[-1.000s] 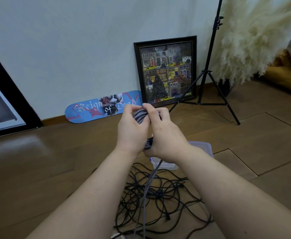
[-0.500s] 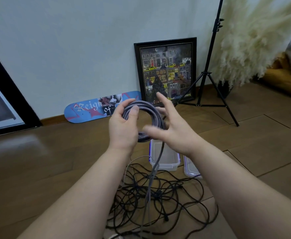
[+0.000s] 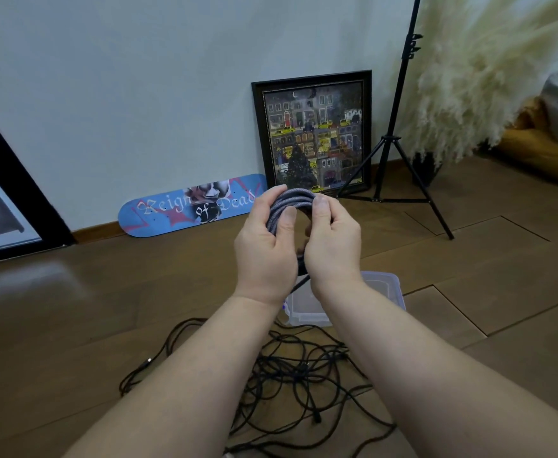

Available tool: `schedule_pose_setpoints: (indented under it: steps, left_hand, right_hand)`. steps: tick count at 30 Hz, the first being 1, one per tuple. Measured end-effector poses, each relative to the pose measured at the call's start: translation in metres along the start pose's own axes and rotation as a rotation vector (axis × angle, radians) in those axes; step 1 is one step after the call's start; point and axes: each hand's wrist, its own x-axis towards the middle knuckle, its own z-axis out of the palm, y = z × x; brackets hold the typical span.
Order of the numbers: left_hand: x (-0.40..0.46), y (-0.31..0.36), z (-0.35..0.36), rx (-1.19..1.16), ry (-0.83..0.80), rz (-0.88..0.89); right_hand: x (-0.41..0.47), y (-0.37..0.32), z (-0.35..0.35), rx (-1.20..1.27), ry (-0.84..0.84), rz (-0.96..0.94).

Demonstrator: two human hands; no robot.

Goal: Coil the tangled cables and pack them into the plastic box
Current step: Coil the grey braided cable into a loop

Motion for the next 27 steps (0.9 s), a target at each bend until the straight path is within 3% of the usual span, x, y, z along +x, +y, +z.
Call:
schedule_pose_setpoints:
  steps: [4, 8, 11, 15, 22, 27]
  left_hand:
    - [0.008, 0.001, -0.005, -0.089, 0.034, -0.064]
    - [0.013, 0.003, -0.013, -0.14, -0.03, -0.114]
    - [0.013, 0.004, -0.014, -0.166, -0.031, -0.124]
    - [0.009, 0.003, -0.009, -0.154, 0.032, -0.14]
    - [0.019, 0.006, -0.009, -0.128, 0.167, -0.127]
    - [0.009, 0.011, -0.001, -0.157, -0.023, -0.172]
  right_hand:
    - [0.0, -0.008, -0.005, -0.02, -0.156, -0.022]
    - [0.003, -0.009, -0.017, -0.251, -0.283, -0.304]
    - [0.0, -0.005, -0.017, -0.301, -0.247, -0.393]
    - [0.001, -0.003, -0.011, -0.19, -0.158, -0.287]
    - [-0.006, -0.012, 0.001, 0.113, -0.241, 0.028]
    - [0.006, -0.019, -0.02, -0.077, -0.159, -0.089]
